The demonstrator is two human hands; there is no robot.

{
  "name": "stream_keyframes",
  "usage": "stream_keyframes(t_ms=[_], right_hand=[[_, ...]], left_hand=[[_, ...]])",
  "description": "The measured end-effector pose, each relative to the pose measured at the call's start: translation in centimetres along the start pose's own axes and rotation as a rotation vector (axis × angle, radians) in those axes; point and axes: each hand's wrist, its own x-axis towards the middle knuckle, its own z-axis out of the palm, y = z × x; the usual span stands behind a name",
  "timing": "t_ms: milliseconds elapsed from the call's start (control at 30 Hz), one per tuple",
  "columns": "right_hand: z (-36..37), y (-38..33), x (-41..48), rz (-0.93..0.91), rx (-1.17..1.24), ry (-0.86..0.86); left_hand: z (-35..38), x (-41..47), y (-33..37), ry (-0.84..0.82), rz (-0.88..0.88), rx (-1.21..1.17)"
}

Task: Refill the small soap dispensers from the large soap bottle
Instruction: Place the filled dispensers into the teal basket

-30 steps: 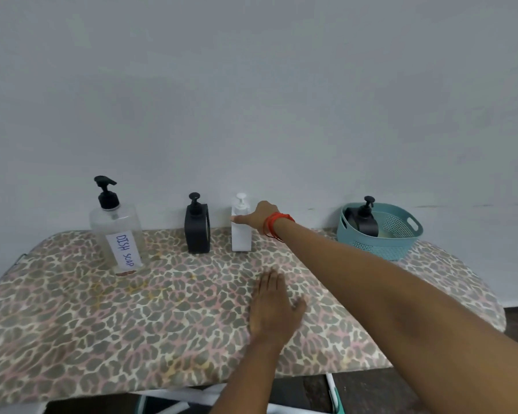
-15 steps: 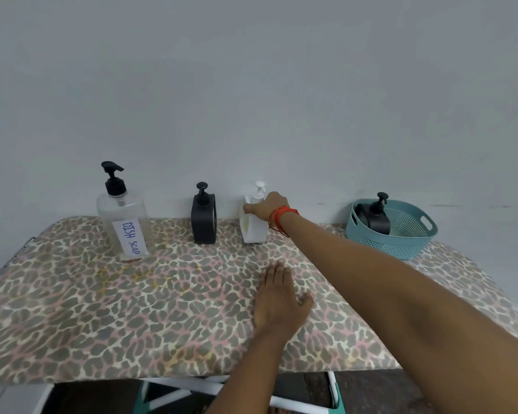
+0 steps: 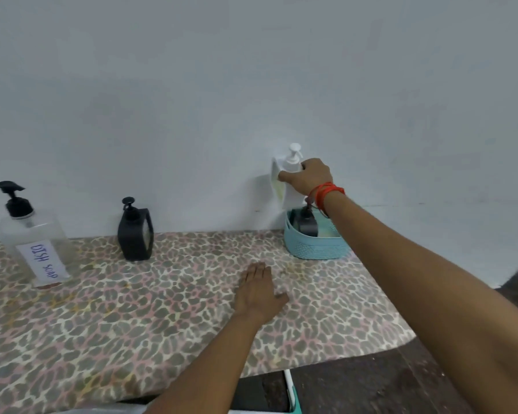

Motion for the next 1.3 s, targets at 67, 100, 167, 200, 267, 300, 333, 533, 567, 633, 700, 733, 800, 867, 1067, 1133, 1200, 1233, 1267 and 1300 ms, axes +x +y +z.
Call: stream_keyframes(t_ms=[67, 100, 167, 200, 267, 300, 333, 533, 567, 633, 700, 733, 800, 867, 1067, 1133, 1200, 1233, 1267, 1300], right_hand=[[-2.9, 1.8, 1.2, 0.023, -0.013, 0.057], [-4.1, 2.7, 1.8, 0.040, -0.022, 0.077], [-5.9, 4.8, 2.9, 0.086, -0.041, 0.107], [-6.4, 5.9, 3.3, 0.111, -0.053, 0.114], [-6.6, 8.0, 3.9, 0.160, -0.076, 0.113], [-6.4, 9.0, 4.0, 0.180, -0.083, 0.103], [-5.9, 9.9, 4.1, 0.199, -0.084, 0.084], [-1.4, 14.6, 3.8, 0.272, -0.133, -0.057], [-0.7, 15.1, 3.7, 0.272, -0.135, -0.079], [0.5, 15.9, 3.7, 0.257, -0.134, -0.129], [1.5, 16.5, 3.8, 0.234, -0.122, -0.185], [1.8, 16.7, 3.9, 0.224, -0.110, -0.208], [2.0, 17.1, 4.1, 0.201, -0.088, -0.248], [1.9, 17.4, 4.3, 0.201, -0.073, -0.287], [1.8, 17.8, 4.3, 0.190, -0.095, -0.331], [1.7, 17.8, 4.3, 0.173, -0.117, -0.331], [1.5, 17.7, 4.4, 0.162, -0.126, -0.344], [1.4, 17.8, 4.3, 0.155, -0.129, -0.358], [1.2, 17.8, 4.3, 0.149, -0.134, -0.376], [1.1, 17.9, 4.2, 0.142, -0.140, -0.395]], left_hand=[[0.6, 0.8, 0.6, 0.005, 0.008, -0.003], [1.0, 1.0, 0.6, 0.022, 0.011, -0.003], [1.9, 1.0, 0.3, 0.084, 0.017, 0.004], [2.3, 1.0, 0.1, 0.118, 0.019, 0.008], [2.8, 1.0, -0.1, 0.159, 0.025, 0.013], [2.9, 1.1, -0.2, 0.167, 0.027, 0.015], [2.9, 1.2, -0.2, 0.173, 0.026, 0.019], [3.1, 1.0, -0.2, 0.205, 0.027, 0.030], [3.1, 1.0, -0.2, 0.207, 0.024, 0.032], [3.1, 1.0, -0.2, 0.212, 0.022, 0.036], [3.2, 1.0, -0.2, 0.211, 0.022, 0.040], [3.2, 1.1, -0.2, 0.211, 0.023, 0.041], [3.3, 1.1, -0.2, 0.211, 0.022, 0.045], [3.3, 1.2, -0.2, 0.217, 0.023, 0.052], [3.4, 1.1, -0.2, 0.216, 0.023, 0.063], [3.3, 1.1, -0.2, 0.218, 0.022, 0.057], [3.2, 1.1, -0.1, 0.217, 0.022, 0.051], [3.2, 1.1, -0.1, 0.214, 0.021, 0.049], [3.2, 1.1, -0.1, 0.212, 0.021, 0.047], [3.2, 1.0, -0.1, 0.212, 0.020, 0.045]])
